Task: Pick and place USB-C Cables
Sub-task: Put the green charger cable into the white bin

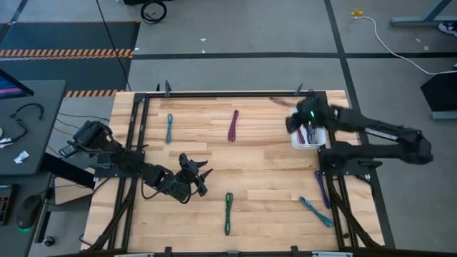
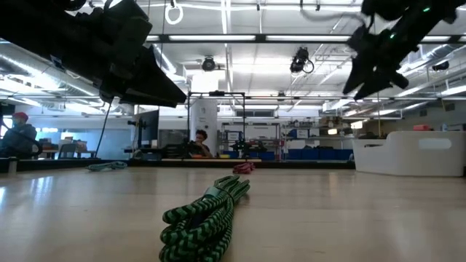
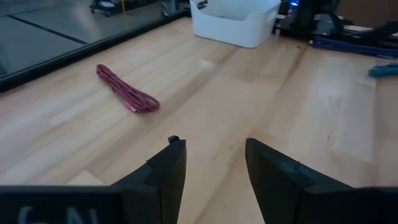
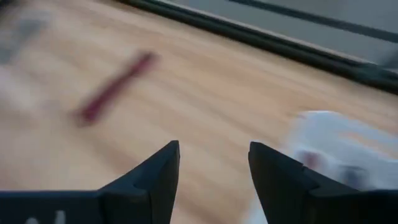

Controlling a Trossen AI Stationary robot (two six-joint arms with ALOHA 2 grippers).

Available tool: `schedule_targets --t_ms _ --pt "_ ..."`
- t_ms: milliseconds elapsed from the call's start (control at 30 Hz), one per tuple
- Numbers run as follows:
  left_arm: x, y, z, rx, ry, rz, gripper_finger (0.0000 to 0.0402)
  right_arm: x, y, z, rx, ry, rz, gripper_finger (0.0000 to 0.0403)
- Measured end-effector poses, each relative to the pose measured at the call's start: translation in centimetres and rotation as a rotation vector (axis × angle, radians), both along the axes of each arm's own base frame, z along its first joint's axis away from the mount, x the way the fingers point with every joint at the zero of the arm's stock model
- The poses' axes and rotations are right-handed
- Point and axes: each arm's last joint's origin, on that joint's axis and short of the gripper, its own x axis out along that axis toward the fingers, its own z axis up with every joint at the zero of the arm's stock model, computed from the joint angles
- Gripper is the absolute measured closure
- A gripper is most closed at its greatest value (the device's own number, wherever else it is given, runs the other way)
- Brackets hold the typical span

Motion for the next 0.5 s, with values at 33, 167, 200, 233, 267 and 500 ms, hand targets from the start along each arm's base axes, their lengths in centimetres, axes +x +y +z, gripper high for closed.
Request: schedule_targets --t_ms 33,167,200,233,267,500 --pt "-0.1 0.1 0.1 0.011 -0.006 0.016 0.0230 0.2 1.1 -0.2 -0.020 -0.047 0.044 0.0211" --pt "-0.4 0.2 1.0 0.036 -0.042 0.069 0.0230 1.4 5.5 -2.4 -0.090 -0.216 0.222 0.0221" --pt "-0.6 0.3 1.4 0.038 -0.046 0.074 0.0230 1.8 6.5 -3.3 -0.107 -0.257 0.264 0.0224" --pt "-0.8 0.5 1.8 0.039 -0.049 0.079 0.0230 2.1 7.6 -4.2 -0.123 -0.297 0.303 0.0226" --pt "-1.0 0.6 2.1 0.042 -0.050 0.082 0.0230 2.4 8.5 -5.0 -0.139 -0.343 0.337 0.0229" --pt "-2.5 1.5 4.3 0.050 -0.047 0.093 0.0230 4.0 13.4 -9.0 -0.224 -0.377 0.530 0.0242"
